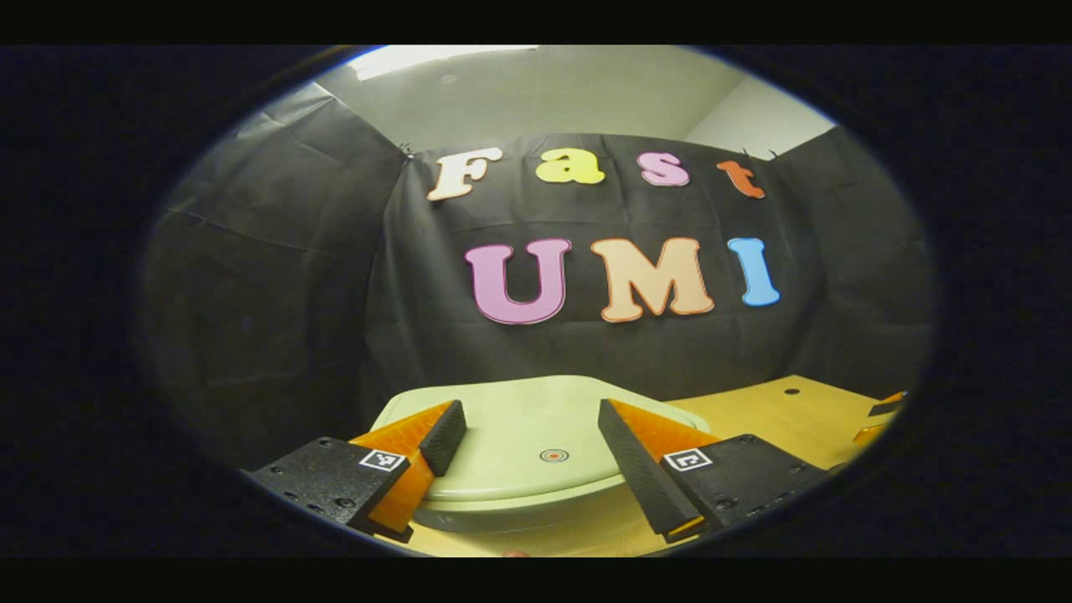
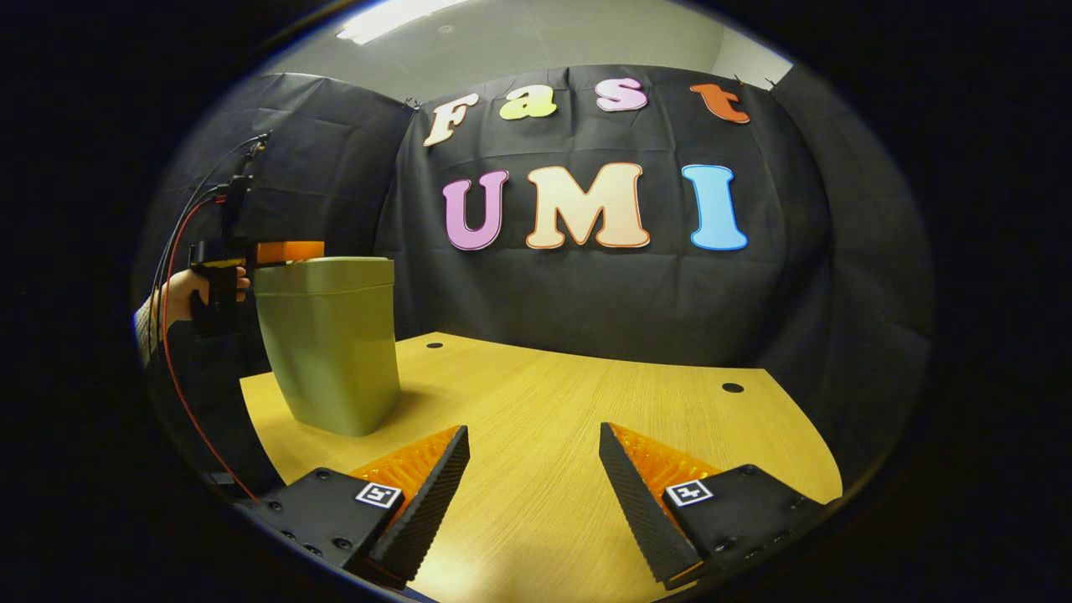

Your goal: Press the lid of the desktop garbage bin to open it, pick up the crumpled paper on the desktop and throw it into the bin, then pick up the pop can on the desktop and drop it into the bin, and finally close the garbage bin lid.

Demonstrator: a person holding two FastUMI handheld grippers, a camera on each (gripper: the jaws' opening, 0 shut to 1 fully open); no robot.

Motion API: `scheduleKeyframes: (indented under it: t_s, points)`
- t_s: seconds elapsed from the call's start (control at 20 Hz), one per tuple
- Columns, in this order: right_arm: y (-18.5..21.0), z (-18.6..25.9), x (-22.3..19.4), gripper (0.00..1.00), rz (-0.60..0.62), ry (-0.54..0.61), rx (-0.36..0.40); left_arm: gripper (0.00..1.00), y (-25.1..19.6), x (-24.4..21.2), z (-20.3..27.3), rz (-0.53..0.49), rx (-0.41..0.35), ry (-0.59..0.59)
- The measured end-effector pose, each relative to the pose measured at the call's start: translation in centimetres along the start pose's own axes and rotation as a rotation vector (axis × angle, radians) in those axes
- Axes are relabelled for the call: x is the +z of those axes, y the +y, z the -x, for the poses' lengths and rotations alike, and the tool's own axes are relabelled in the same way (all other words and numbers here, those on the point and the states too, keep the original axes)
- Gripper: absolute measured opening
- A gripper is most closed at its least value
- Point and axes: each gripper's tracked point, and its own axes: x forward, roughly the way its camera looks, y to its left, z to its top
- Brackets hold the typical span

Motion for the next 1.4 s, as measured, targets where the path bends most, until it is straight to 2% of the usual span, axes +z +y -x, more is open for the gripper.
scheduleKeyframes:
  t_s: [0.15,0.3,0.35,0.55,0.65,0.8,1.15,1.25,1.3,1.35,1.4]
  points:
    - [0.4,0.0,0.0,0.98,0.01,0.001,0.008,0.95,0.2,0.1,0.0,-0.002,-0.002,-0.001]
    - [0.8,-0.1,0.2,0.98,0.029,-0.002,0.007,0.94,0.3,0.5,-0.2,-0.057,-0.017,0.008]
    - [1.0,0.0,0.4,0.98,0.029,-0.008,0.011,0.96,0.7,0.8,-0.3,-0.075,-0.012,0.012]
    - [1.5,-0.2,0.3,0.98,0.046,-0.009,0.018,0.94,0.4,6.7,0.9,-0.066,-0.037,-0.099]
    - [1.7,-0.3,0.3,0.98,0.054,-0.006,0.019,0.94,-1.3,8.8,2.0,-0.05,-0.098,-0.154]
    - [2.2,-0.6,0.3,0.98,0.05,-0.003,0.028,0.94,-4.9,8.5,3.3,0.017,-0.209,-0.184]
    - [4.8,-1.3,0.1,0.98,0.096,-0.001,0.089,0.94,-13.0,2.7,6.4,0.124,-0.446,-0.161]
    - [5.0,-1.3,-0.2,0.98,0.115,0.005,0.09,0.95,-14.8,1.2,7.5,0.106,-0.49,-0.171]
    - [5.3,-1.5,-0.4,0.98,0.119,0.008,0.092,0.99,-15.4,0.1,7.8,0.095,-0.506,-0.181]
    - [5.5,-1.7,-0.3,0.98,0.119,0.009,0.1,0.99,-15.8,-0.7,8.1,0.088,-0.52,-0.188]
    - [6.0,-1.7,-0.5,0.98,0.12,0.012,0.117,0.94,-16.4,-1.9,8.4,0.081,-0.538,-0.188]
